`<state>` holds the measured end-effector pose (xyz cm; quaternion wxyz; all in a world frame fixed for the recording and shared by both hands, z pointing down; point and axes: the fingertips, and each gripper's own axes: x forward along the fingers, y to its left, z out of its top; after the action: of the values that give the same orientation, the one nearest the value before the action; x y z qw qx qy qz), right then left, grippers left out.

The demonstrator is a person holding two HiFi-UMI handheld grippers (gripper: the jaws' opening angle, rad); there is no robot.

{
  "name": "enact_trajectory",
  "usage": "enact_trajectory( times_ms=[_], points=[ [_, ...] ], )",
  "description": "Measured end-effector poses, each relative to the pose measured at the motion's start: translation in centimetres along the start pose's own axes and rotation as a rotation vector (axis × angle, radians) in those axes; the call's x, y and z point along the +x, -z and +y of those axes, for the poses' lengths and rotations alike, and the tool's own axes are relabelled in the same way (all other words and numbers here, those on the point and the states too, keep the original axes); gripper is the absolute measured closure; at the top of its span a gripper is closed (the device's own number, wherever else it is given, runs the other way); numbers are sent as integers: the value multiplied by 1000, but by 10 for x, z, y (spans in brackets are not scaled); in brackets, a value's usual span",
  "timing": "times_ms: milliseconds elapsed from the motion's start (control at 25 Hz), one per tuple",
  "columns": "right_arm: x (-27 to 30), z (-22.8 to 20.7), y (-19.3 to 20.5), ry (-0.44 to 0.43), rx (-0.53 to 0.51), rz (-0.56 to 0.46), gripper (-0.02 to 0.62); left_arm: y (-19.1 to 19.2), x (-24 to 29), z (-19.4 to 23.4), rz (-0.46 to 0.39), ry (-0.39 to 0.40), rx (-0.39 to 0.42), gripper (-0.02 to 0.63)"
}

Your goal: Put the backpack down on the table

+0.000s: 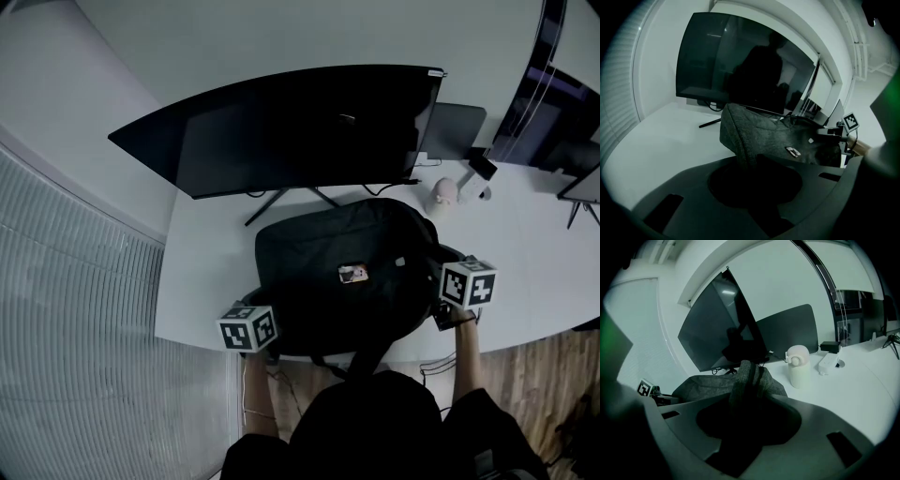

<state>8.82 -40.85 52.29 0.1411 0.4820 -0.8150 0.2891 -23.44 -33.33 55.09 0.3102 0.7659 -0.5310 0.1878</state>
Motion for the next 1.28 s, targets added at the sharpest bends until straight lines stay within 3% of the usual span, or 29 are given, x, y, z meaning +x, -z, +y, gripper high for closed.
enact_trajectory(
  times_ms=[520, 1280],
  points=[
    [15, -13, 17, 0, 51, 60, 460, 5, 13, 10, 49, 20, -59, 518],
    [23, -36, 33, 84, 93, 128, 410, 16, 27, 30, 127, -81, -116, 384]
  ],
)
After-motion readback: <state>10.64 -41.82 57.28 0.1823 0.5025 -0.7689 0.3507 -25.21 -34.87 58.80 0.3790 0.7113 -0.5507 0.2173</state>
